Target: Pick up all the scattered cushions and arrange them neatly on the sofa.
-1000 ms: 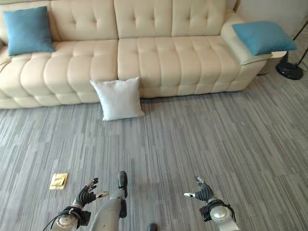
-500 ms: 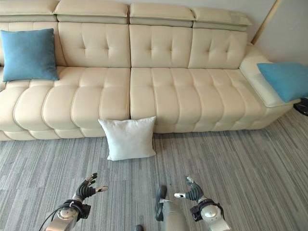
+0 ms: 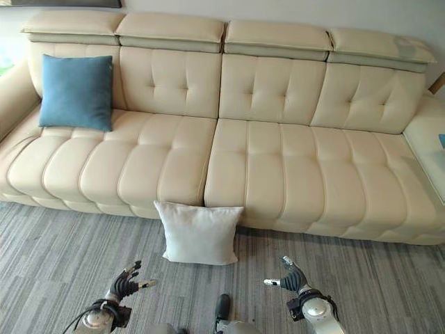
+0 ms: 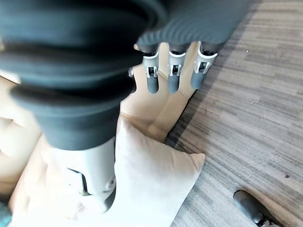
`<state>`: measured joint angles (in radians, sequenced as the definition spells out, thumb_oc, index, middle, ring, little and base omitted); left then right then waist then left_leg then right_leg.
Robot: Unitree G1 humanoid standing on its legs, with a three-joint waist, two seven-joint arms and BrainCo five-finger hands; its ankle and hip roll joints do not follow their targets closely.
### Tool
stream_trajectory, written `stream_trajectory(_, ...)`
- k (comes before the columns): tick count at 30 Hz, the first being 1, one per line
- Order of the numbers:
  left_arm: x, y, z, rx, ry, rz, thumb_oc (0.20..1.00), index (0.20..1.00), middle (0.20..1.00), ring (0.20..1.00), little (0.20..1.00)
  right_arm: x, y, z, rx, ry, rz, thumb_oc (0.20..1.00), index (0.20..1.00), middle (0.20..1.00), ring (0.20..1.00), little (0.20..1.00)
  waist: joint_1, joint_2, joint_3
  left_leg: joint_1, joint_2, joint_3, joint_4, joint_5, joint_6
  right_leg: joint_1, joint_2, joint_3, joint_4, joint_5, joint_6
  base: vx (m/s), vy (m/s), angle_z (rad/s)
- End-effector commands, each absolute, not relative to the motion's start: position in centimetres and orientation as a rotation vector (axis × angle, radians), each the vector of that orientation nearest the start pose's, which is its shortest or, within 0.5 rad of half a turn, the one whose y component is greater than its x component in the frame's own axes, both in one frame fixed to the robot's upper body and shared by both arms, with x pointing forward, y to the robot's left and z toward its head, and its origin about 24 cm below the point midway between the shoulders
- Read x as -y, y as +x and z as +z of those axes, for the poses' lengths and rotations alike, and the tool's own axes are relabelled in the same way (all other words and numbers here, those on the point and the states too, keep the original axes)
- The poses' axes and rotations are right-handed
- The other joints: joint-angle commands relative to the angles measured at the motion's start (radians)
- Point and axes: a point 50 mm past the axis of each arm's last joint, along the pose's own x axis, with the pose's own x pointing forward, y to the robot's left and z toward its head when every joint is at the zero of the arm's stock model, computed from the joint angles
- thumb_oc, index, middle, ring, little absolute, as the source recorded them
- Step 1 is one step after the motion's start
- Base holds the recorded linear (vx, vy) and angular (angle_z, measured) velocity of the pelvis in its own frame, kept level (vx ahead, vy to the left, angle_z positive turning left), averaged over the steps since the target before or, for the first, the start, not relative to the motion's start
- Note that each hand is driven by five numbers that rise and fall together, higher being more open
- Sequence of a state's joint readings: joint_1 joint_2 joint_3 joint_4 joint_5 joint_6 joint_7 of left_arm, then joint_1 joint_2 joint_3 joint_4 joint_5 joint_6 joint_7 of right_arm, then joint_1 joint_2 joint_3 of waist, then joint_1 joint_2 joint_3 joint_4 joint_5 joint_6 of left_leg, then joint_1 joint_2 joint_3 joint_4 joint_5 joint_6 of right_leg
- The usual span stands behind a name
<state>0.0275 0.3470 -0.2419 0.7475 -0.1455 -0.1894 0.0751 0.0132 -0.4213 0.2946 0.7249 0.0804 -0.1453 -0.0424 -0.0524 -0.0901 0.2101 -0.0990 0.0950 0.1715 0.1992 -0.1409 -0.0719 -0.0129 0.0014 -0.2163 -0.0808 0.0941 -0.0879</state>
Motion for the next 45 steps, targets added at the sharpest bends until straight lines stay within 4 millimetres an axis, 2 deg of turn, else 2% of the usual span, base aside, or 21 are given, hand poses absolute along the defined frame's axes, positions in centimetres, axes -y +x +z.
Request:
stream_trajectory(1, -23.2, 18.2, -9.1, -0.573, 0.334, -0.018, 1.0, 1.0, 1.0, 1.0, 1.0, 25.4, 18.3, -8.8, -0.624, -0.436, 0.016, 1.0, 1.0, 1.0, 1.0, 1.0, 0.003, -0.012, -0.038, 0.04, 0.026, -0.004, -0.07, 0.115, -0.02, 0.007, -0.074, 0.009, 0.171, -0.184, 0.159, 0.16, 0.128, -0.26)
stream_trajectory(4, -23.1, 18.5, -8.7, -0.552, 0.323, -0.019, 1.0, 1.0, 1.0, 1.0, 1.0, 25.5, 18.3, -8.7, -0.621, -0.431, 0.008, 1.0, 1.0, 1.0, 1.0, 1.0, 0.007, -0.011, -0.042, 0.022, 0.066, -0.011, -0.102, 0.161, -0.036, 0.031, -0.091, 0.013, 0.16, -0.191, 0.173, 0.16, 0.18, -0.2)
stream_trajectory(8, -23.2, 18.1, -9.1, -0.576, 0.326, -0.015, 1.0, 1.0, 1.0, 1.0, 1.0, 25.5, 18.2, -8.9, -0.634, -0.432, 0.009, 1.0, 1.0, 1.0, 1.0, 1.0, 0.003, 0.007, -0.047, 0.042, 0.046, -0.019, -0.115, 0.141, -0.033, 0.045, -0.11, 0.031, 0.171, -0.189, 0.19, 0.14, 0.235, -0.05)
stream_trajectory(11, -23.7, 18.0, -9.1, -0.583, 0.343, -0.007, 1.0, 1.0, 1.0, 1.0, 1.0, 24.0, 19.3, -8.7, -0.605, -0.424, 0.061, 1.0, 1.0, 1.0, 1.0, 1.0, 0.02, 0.011, -0.042, 0.054, -0.005, -0.006, -0.096, 0.089, 0.012, 0.012, -0.155, 0.07, 0.258, -0.171, 0.22, 0.17, 0.397, -0.39)
stream_trajectory(12, -24.1, 18.2, -9.0, -0.58, 0.358, 0.002, 1.0, 1.0, 1.0, 1.0, 1.0, 23.2, 20.1, -8.3, -0.577, -0.42, 0.087, 1.0, 1.0, 1.0, 1.0, 1.0, 0.027, 0.015, -0.033, 0.067, -0.026, 0.006, -0.091, 0.069, 0.04, -0.034, -0.179, 0.081, 0.353, -0.133, 0.238, 0.1, 0.303, -0.59)
stream_trajectory(14, -24.6, 18.2, -8.9, -0.586, 0.373, 0.021, 1.0, 1.0, 1.0, 1.0, 1.0, 22.6, 20.6, -8.0, -0.548, -0.407, 0.102, 1.0, 1.0, 1.0, 1.0, 1.0, 0.031, 0.02, -0.026, 0.083, -0.041, 0.018, -0.091, 0.054, 0.06, -0.075, -0.189, 0.081, 0.43, -0.103, 0.253, 0.1, 0.2, -0.54)
stream_trajectory(16, -24.7, 18.1, -9.0, -0.587, 0.364, 0.035, 1.0, 1.0, 1.0, 1.0, 1.0, 22.0, 20.9, -7.8, -0.531, -0.407, 0.123, 1.0, 1.0, 1.0, 1.0, 1.0, 0.031, 0.025, -0.022, 0.112, -0.051, 0.026, -0.099, 0.042, 0.07, -0.114, -0.202, 0.061, 0.464, -0.082, 0.249, 0.13, 0.102, -0.35)
stream_trajectory(19, -24.8, 18.2, -8.8, -0.576, 0.342, 0.059, 1.0, 1.0, 1.0, 1.0, 1.0, 21.8, 21.4, -7.3, -0.504, -0.425, 0.143, 1.0, 1.0, 1.0, 1.0, 1.0, 0.018, 0.035, -0.015, 0.137, -0.06, 0.021, -0.107, 0.031, 0.068, -0.154, -0.212, 0.019, 0.391, -0.079, 0.241, 0.15, -0.014, -0.19)
stream_trajectory(20, -24.9, 18.3, -8.8, -0.574, 0.347, 0.053, 1.0, 1.0, 1.0, 1.0, 1.0, 22.1, 21.1, -7.5, -0.517, -0.428, 0.138, 1.0, 1.0, 1.0, 1.0, 1.0, 0.015, 0.032, -0.015, 0.13, -0.068, 0.004, -0.085, 0.026, 0.064, -0.131, -0.203, 0.03, 0.35, -0.097, 0.243, 0.13, -0.063, -0.07)
stream_trajectory(21, -25.0, 18.2, -8.8, -0.573, 0.341, 0.065, 1.0, 1.0, 1.0, 1.0, 1.0, 22.3, 21.2, -7.3, -0.514, -0.442, 0.138, 1.0, 1.0, 1.0, 1.0, 1.0, 0.013, 0.028, -0.01, 0.132, -0.073, 0.008, -0.075, 0.02, 0.067, -0.157, -0.205, 0.054, 0.37, -0.067, 0.249, 0.13, -0.086, 0.19)
stream_trajectory(28, -26.2, 18.7, -8.2, -0.552, 0.317, 0.136, 1.0, 1.0, 1.0, 1.0, 1.0, 23.0, 21.4, -7.1, -0.512, -0.499, 0.141, 1.0, 1.0, 1.0, 1.0, 1.0, 0.026, 0.021, -0.021, 0.097, -0.059, -0.021, -0.023, 0.022, 0.034, -0.123, -0.179, 0.022, 0.337, -0.142, 0.212, 0.1, -0.131, 0.29)
stream_trajectory(31, -26.8, 20.0, -7.4, -0.513, 0.303, 0.189, 1.0, 1.0, 1.0, 1.0, 1.0, 23.1, 22.1, -6.7, -0.497, -0.503, 0.123, 1.0, 1.0, 1.0, 1.0, 1.0, 0.03, 0.023, 0.0, 0.049, -0.051, -0.029, 0.004, 0.016, 0.028, -0.166, -0.181, 0.015, 0.374, -0.162, 0.201, -0.09, -0.111, 0.19)
stream_trajectory(32, -27.3, 22.5, -5.8, -0.434, 0.281, 0.252, 1.0, 1.0, 1.0, 1.0, 1.0, 23.5, 23.7, -6.1, -0.478, -0.477, 0.061, 1.0, 1.0, 1.0, 1.0, 1.0, 0.03, 0.026, 0.045, -0.062, -0.043, -0.036, 0.061, 0.014, 0.025, -0.269, -0.195, 0.023, 0.436, -0.172, 0.195, -0.2, -0.057, 0.18)
stream_trajectory(34, -27.3, 23.5, -5.1, -0.396, 0.263, 0.275, 1.0, 1.0, 1.0, 1.0, 1.0, 23.6, 24.4, -5.8, -0.468, -0.459, 0.031, 1.0, 1.0, 1.0, 1.0, 1.0, 0.029, 0.027, 0.057, -0.122, -0.04, -0.038, 0.099, 0.008, 0.025, -0.321, -0.199, 0.03, 0.465, -0.182, 0.191, -0.26, -0.066, 0.12)
stream_trajectory(35, -27.4, 26.0, -3.2, -0.314, 0.223, 0.327, 1.0, 1.0, 1.0, 1.0, 1.0, 24.6, 27.0, -4.2, -0.428, -0.436, -0.07, 1.0, 1.0, 1.0, 1.0, 1.0, 0.025, 0.033, 0.084, -0.264, -0.031, -0.038, 0.169, 0.003, 0.025, -0.452, -0.204, 0.047, 0.516, -0.193, 0.182, -0.24, -0.056, 0.08)
stream_trajectory(36, -27.4, 26.0, -3.2, -0.313, 0.223, 0.327, 1.0, 1.0, 1.0, 1.0, 1.0, 24.6, 27.0, -4.2, -0.427, -0.436, -0.07, 1.0, 1.0, 1.0, 1.0, 1.0, 0.025, 0.033, 0.083, -0.267, -0.031, -0.038, 0.171, 0.002, 0.025, -0.455, -0.204, 0.047, 0.518, -0.193, 0.182, -0.21, -0.068, 0.04)
stream_trajectory(37, -27.4, 27.5, -2.0, -0.269, 0.206, 0.346, 1.0, 1.0, 1.0, 1.0, 1.0, 24.9, 29.1, -2.4, -0.371, -0.431, -0.118, 1.0, 1.0, 1.0, 1.0, 1.0, 0.022, 0.038, 0.101, -0.347, -0.019, -0.039, 0.222, -0.028, 0.019, -0.534, -0.201, 0.064, 0.569, -0.228, 0.186, -0.12, -0.038, -0.05)
stream_trajectory(38, -27.4, 28.4, -1.2, -0.241, 0.211, 0.35, 1.0, 1.0, 1.0, 1.0, 1.0, 25.2, 30.2, -1.3, -0.342, -0.441, -0.143, 1.0, 1.0, 1.0, 1.0, 1.0, 0.019, 0.04, 0.111, -0.399, -0.016, -0.038, 0.248, -0.033, 0.02, -0.588, -0.199, 0.07, 0.59, -0.235, 0.184, -0.12, -0.038, -0.13)
stream_trajectory(39, -27.4, 28.4, -1.2, -0.24, 0.211, 0.351, 1.0, 1.0, 1.0, 1.0, 1.0, 25.2, 30.3, -1.3, -0.341, -0.441, -0.143, 1.0, 1.0, 1.0, 1.0, 1.0, 0.019, 0.04, 0.109, -0.404, -0.016, -0.038, 0.251, -0.034, 0.021, -0.593, -0.2, 0.071, 0.592, -0.235, 0.184, -0.15, -0.026, -0.17)
stream_trajectory(41, -27.8, 30.6, 1.4, -0.161, 0.216, 0.374, 1.0, 1.0, 1.0, 1.0, 1.0, 25.6, 32.8, 1.7, -0.258, -0.445, -0.199, 1.0, 1.0, 1.0, 1.0, 1.0, 0.013, 0.043, 0.126, -0.545, 0.005, -0.035, 0.338, -0.047, 0.023, -0.733, -0.206, 0.084, 0.67, -0.248, 0.178, -0.15, -0.035, -0.15)
stream_trajectory(45, -28.2, 33.6, 5.7, -0.045, 0.225, 0.405, 1.0, 1.0, 1.0, 1.0, 1.0, 25.8, 36.4, 7.2, -0.123, -0.448, -0.265, 1.0, 1.0, 1.0, 1.0, 1.0, 0.006, 0.046, 0.127, -0.78, 0.028, -0.052, 0.478, -0.078, 0.031, -0.953, -0.199, 0.125, 0.79, -0.281, 0.164, -0.11, -0.035, -0.09)
